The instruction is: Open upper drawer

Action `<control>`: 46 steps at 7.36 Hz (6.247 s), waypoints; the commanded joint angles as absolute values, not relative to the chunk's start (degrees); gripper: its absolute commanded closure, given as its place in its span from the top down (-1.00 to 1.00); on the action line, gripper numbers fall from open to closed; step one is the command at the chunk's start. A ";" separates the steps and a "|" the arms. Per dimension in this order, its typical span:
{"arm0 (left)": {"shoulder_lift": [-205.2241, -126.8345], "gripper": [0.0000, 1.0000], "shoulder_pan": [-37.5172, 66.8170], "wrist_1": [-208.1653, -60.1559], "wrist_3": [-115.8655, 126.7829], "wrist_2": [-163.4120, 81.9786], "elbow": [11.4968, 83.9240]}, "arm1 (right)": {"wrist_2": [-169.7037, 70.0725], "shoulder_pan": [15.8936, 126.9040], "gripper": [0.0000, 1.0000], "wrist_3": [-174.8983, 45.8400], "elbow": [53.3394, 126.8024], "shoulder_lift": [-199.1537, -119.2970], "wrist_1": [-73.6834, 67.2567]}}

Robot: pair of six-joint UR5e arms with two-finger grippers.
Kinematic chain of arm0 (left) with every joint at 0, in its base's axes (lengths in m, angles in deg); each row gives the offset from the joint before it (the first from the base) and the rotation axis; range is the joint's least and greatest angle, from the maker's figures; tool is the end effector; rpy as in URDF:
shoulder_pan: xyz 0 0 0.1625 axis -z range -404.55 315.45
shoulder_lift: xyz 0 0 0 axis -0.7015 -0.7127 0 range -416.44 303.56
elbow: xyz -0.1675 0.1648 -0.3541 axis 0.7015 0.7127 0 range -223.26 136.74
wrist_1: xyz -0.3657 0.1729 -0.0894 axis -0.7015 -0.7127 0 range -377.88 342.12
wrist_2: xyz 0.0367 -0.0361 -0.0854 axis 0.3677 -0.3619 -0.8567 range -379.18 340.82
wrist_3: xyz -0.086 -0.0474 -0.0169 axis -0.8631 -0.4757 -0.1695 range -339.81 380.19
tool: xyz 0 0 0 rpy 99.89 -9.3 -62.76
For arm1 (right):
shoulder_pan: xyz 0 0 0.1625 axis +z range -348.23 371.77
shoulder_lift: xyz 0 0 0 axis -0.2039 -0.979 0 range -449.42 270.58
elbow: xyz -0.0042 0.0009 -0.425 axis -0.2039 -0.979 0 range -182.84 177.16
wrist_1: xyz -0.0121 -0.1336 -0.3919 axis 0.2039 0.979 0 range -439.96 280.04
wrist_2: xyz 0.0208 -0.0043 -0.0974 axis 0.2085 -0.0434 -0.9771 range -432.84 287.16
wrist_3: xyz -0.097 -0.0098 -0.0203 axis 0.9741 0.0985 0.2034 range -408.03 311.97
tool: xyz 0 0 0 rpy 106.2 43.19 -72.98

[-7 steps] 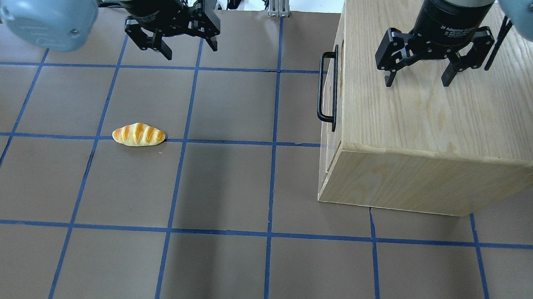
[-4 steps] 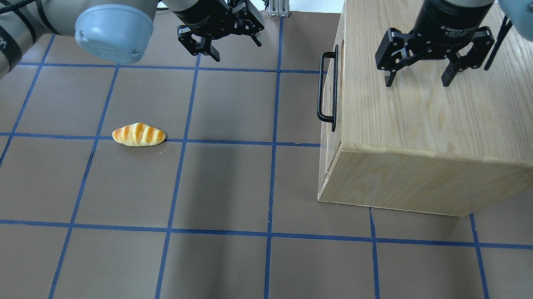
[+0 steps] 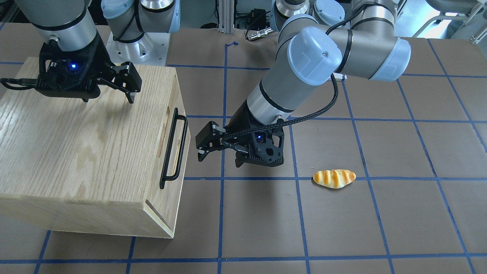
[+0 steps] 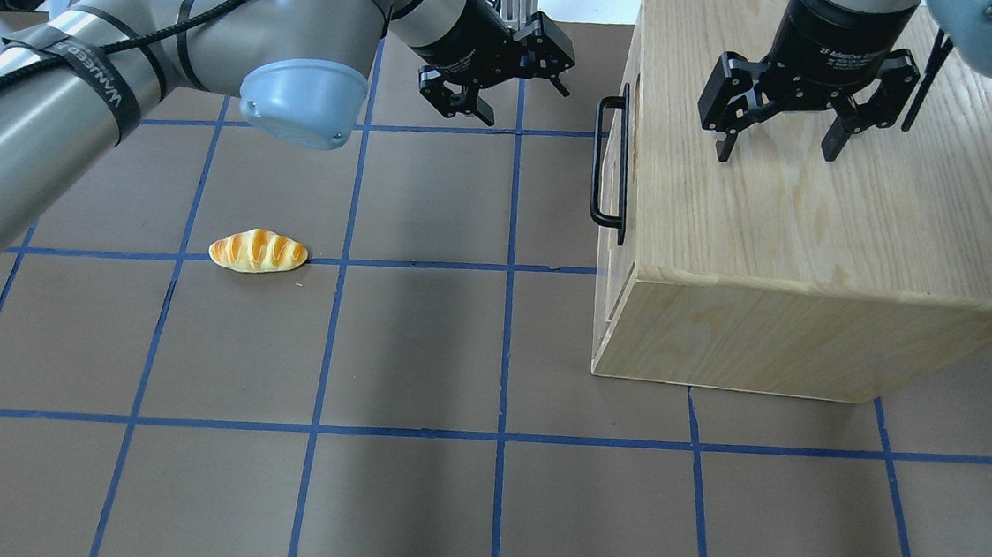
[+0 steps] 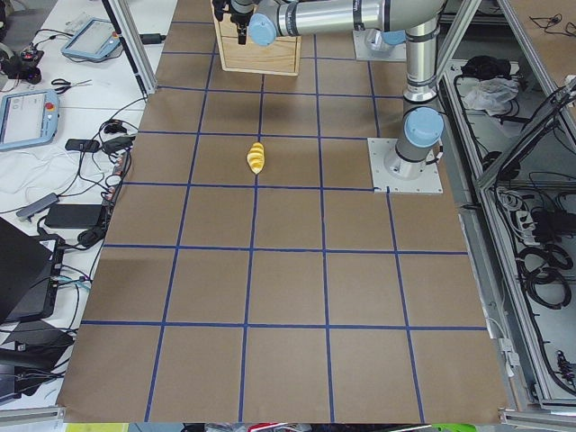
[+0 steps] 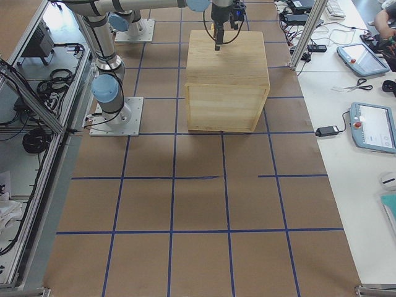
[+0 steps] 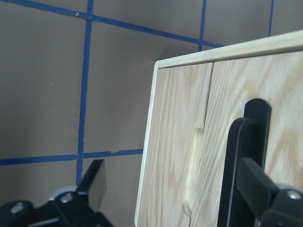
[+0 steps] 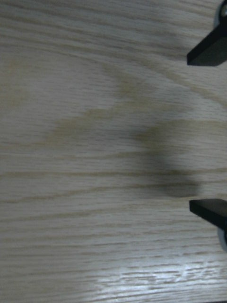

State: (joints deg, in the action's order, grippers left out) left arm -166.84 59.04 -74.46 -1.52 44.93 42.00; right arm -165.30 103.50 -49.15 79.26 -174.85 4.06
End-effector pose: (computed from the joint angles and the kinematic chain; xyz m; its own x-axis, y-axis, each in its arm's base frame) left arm -0.3242 -0.5885 0.4000 -0.8662 -0.0259 0.4991 -0.1041 0.9861 -0.1295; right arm 0.1446 -0.5163 0.5050 -0.9990 -0.0126 0.0438 -0.0107 0.9989 0.0454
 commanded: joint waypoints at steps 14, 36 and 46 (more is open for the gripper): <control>-169.12 1.00 63.12 -72.64 3.21 49.88 44.97 | -165.30 103.44 1.00 -49.17 79.25 -174.85 4.06; -161.46 1.00 47.92 -86.17 15.00 52.27 47.27 | -165.30 103.52 1.00 -49.08 79.34 -174.85 4.06; -149.28 1.00 44.31 -103.81 17.90 67.03 45.07 | -165.30 103.44 1.00 -49.17 79.25 -174.85 4.06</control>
State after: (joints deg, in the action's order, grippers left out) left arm -153.09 43.98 -100.43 17.49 65.25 45.31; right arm -165.30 103.48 -49.13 79.25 -174.85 4.06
